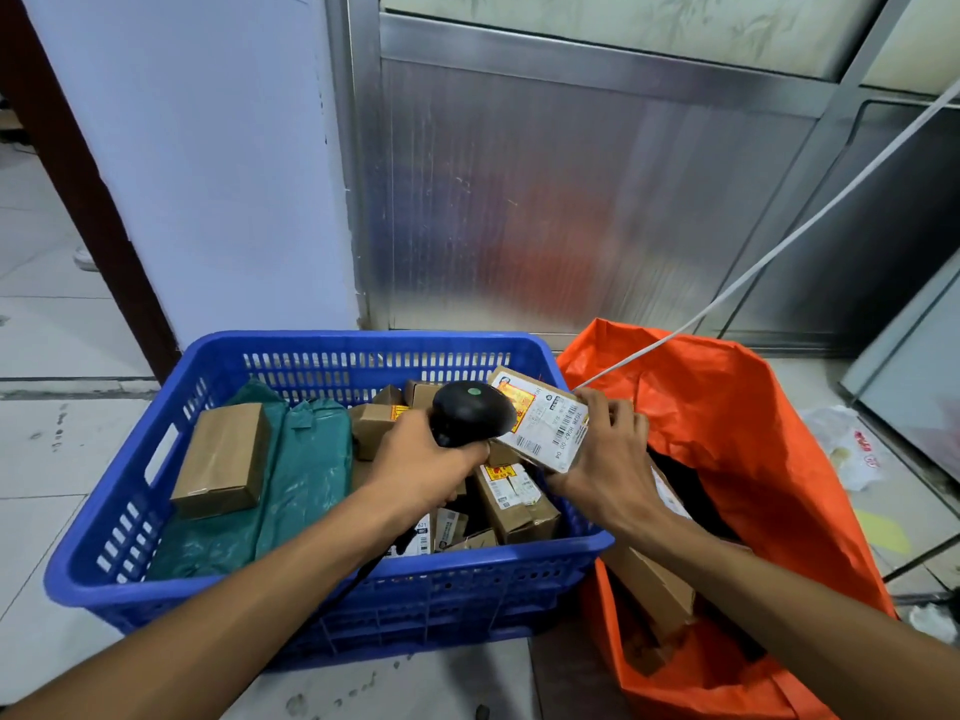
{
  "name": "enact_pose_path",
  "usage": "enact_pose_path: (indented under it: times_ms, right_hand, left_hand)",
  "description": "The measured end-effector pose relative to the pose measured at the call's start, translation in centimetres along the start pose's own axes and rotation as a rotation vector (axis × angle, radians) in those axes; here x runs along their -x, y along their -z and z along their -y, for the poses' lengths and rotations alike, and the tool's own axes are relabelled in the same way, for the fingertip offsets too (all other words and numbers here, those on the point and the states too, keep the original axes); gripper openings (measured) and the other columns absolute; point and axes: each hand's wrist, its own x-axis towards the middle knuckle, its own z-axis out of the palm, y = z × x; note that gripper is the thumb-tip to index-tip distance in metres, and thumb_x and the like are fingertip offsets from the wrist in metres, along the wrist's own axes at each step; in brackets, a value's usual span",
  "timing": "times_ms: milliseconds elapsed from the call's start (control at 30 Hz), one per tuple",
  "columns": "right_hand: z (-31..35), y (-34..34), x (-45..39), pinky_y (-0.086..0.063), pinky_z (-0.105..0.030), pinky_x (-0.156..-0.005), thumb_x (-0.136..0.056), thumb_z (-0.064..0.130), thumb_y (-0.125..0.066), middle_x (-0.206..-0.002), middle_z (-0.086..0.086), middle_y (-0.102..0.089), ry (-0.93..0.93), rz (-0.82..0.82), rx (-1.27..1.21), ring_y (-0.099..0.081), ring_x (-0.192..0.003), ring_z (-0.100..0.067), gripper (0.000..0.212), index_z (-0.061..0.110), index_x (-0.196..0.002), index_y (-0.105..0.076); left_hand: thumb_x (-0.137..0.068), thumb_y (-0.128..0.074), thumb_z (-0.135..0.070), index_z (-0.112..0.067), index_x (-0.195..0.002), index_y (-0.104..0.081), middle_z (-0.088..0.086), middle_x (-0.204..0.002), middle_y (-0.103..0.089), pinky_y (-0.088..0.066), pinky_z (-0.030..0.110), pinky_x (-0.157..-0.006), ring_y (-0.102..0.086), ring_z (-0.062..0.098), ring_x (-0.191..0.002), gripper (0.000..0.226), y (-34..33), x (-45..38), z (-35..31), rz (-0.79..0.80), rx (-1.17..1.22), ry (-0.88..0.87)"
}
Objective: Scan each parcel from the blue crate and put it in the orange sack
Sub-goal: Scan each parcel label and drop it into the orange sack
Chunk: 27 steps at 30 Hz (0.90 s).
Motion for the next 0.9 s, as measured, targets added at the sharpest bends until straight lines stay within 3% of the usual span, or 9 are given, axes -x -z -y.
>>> enact_pose_path:
  times_ms: [133, 267, 400, 700, 900]
  right_hand:
    - [-1.0, 0.3, -0.7, -0.047, -0.037, -0.086, -0.06, 0.035, -0.087, -0.125, -0.003, -0.041, 0.057, -0.045, 0.022, -0.033, -0.114, -0.02, 0.096, 0.019, -0.14, -0.036]
    - [-1.4, 0.0, -1.0, -0.046, -0.038, -0.09, -0.06, 0.034, -0.087, -0.125, -0.003, -0.042, 0.042, -0.039, -0.005, -0.032, -0.114, -0.019, 0.099, 0.015, -0.141, -0.034]
    - [-1.6, -0.1, -1.2, -0.047, -0.039, -0.091, -0.06, 0.029, -0.086, -0.126, -0.002, -0.041, 0.039, -0.052, -0.009, -0.032, -0.115, -0.019, 0.097, 0.016, -0.14, -0.033]
    - [-1.8, -0.7, -1.4, -0.046, -0.038, -0.095, -0.064, 0.032, -0.087, -0.134, -0.005, -0.039, 0.032, -0.069, -0.021, -0.031, -0.122, -0.02, 0.1, 0.015, -0.144, -0.03]
    - [-1.9, -0.8, -1.4, -0.047, -0.04, -0.093, -0.063, 0.031, -0.087, -0.13, -0.005, -0.04, 0.031, -0.058, -0.006, -0.031, -0.119, -0.02, 0.1, 0.015, -0.143, -0.03]
  left_hand:
    - [-0.083, -0.077, -0.013, -0.018, -0.101, -0.069, 0.005, -0.07, -0.068, -0.051, 0.033, -0.058, -0.057, 0.015, -0.05, 0.02, -0.1, 0.7, -0.5, 0.006, 0.016, -0.027]
    - [-0.081, -0.079, -0.014, -0.022, -0.095, -0.07, 0.004, -0.063, -0.065, -0.052, 0.033, -0.055, -0.057, 0.019, -0.05, 0.019, -0.4, 1.5, -1.2, 0.007, 0.046, -0.053]
    - [-0.083, -0.074, -0.008, -0.01, -0.093, -0.071, 0.007, -0.058, -0.066, -0.049, 0.034, -0.055, -0.058, 0.023, -0.051, 0.01, -0.4, 1.6, -1.2, 0.027, 0.038, -0.035]
    - [-0.085, -0.07, -0.01, -0.003, -0.079, -0.071, 0.008, -0.055, -0.067, -0.049, 0.032, -0.054, -0.058, 0.021, -0.047, 0.009, -0.3, 1.9, -1.0, 0.003, 0.002, 0.006]
    - [-0.086, -0.069, -0.011, -0.002, -0.084, -0.072, 0.008, -0.054, -0.064, -0.051, 0.031, -0.054, -0.058, 0.021, -0.049, 0.01, -0.3, 2.0, -1.0, 0.02, -0.006, 0.02]
